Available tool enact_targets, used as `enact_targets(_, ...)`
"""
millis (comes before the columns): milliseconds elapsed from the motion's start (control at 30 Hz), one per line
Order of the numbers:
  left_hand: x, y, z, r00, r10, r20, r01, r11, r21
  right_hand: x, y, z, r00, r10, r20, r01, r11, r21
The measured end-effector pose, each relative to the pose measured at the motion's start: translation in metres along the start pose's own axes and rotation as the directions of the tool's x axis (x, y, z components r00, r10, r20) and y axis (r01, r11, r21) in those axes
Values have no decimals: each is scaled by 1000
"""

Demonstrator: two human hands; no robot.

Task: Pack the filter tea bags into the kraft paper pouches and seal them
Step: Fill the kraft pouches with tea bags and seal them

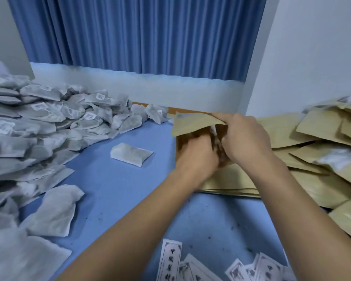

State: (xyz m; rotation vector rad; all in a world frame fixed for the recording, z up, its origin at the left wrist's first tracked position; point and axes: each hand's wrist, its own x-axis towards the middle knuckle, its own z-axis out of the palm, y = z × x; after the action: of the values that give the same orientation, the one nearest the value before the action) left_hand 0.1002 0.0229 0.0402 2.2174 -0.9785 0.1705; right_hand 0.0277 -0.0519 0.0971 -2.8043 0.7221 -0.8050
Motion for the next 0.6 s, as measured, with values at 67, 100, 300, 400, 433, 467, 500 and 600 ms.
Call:
enact_targets(67,-33,8,-5,972,160,-171,-124,972,201,-5,1,-5,998,27,-56,-26,999,20)
enact_targets(100,-48,11,-8,930,250,-270,-184,951,249,-9,0,-8,997,32,-68,-31,999,17)
enact_targets(300,-105,18,-4,821,-158,-548,-112,897,-428,-24,6,-25,990,118,-79,-118,993,5)
enact_targets(400,-113,12,-3,763,-586,-271,249,654,-714,-32,11,-30,988,145,-59,-145,989,16)
enact_targets(433,-113,10,-4,762,-637,-117,344,551,-761,-35,13,-31,987,146,-60,-145,989,29)
enact_targets(467,-111,10,-6,775,-627,76,432,439,-788,-37,13,-32,988,143,-67,-140,989,46)
enact_targets(500,-108,13,-7,770,-573,281,531,332,-779,-40,13,-34,988,139,-74,-135,989,58)
enact_targets(600,-94,22,-4,754,-400,521,618,166,-768,-52,10,-35,996,74,-41,-73,997,34)
